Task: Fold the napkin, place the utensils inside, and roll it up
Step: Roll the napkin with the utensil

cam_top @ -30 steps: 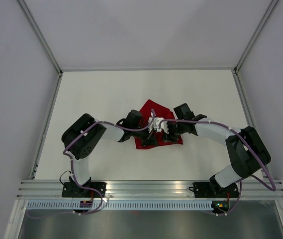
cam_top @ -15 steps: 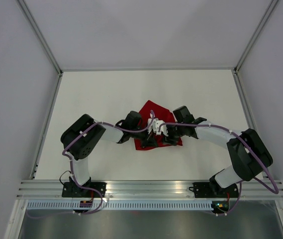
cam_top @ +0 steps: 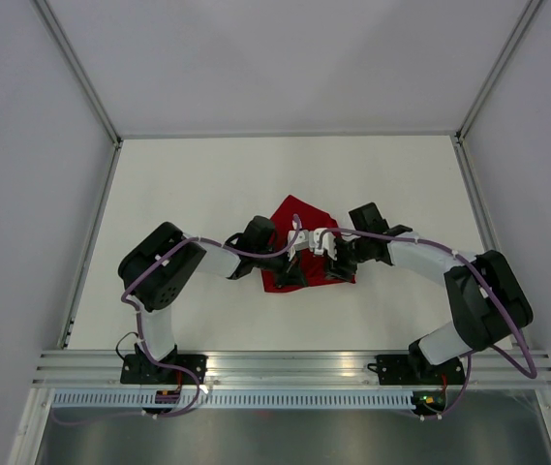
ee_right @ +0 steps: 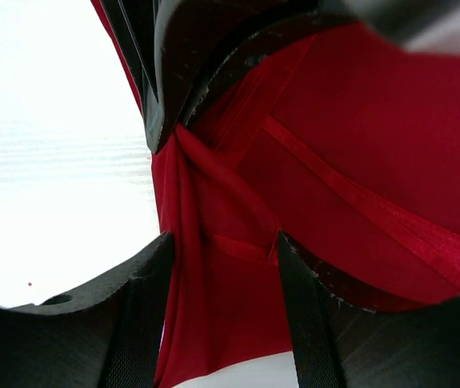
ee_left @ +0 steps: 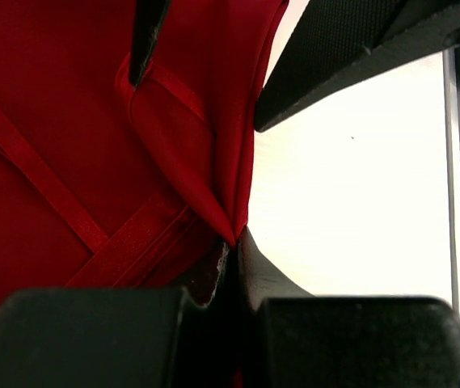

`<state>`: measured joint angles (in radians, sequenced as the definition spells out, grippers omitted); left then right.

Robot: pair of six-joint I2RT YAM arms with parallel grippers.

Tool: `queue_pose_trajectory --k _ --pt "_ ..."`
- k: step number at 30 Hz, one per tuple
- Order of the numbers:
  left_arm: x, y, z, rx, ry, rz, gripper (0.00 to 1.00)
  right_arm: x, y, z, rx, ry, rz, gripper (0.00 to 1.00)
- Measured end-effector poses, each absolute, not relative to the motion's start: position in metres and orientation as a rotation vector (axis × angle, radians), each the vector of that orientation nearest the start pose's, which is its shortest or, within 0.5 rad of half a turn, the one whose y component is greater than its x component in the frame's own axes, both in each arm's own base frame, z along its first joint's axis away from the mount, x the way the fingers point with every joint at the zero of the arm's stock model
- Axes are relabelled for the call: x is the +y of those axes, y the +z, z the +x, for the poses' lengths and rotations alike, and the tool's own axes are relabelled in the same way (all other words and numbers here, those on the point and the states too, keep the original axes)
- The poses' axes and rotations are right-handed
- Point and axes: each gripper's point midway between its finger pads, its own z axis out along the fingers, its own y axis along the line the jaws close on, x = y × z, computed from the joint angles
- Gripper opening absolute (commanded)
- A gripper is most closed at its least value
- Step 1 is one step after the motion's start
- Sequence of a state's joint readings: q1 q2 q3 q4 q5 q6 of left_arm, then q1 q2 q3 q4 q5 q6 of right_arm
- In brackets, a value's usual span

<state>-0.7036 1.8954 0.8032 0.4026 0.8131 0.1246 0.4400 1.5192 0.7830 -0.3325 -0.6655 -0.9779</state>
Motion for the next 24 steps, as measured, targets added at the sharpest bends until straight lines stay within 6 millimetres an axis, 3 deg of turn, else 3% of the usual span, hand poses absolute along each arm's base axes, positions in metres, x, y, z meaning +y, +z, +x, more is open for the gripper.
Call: queue_pose_trajectory --k 8,17,24 --pt "-0.352 0.016 0.222 1.863 -1.224 1.316 0.02 0.205 0.041 0.251 1.703 0.665 -1.731 0.62" --pt "-0.353 0.016 0.221 1.860 -1.226 1.319 0.02 0.188 0.016 0.220 1.798 0.714 -1.779 0.63" --pt "-0.353 0.016 0.221 1.860 -1.226 1.319 0.02 0.189 0.016 0.221 1.822 0.725 -1.758 0.60"
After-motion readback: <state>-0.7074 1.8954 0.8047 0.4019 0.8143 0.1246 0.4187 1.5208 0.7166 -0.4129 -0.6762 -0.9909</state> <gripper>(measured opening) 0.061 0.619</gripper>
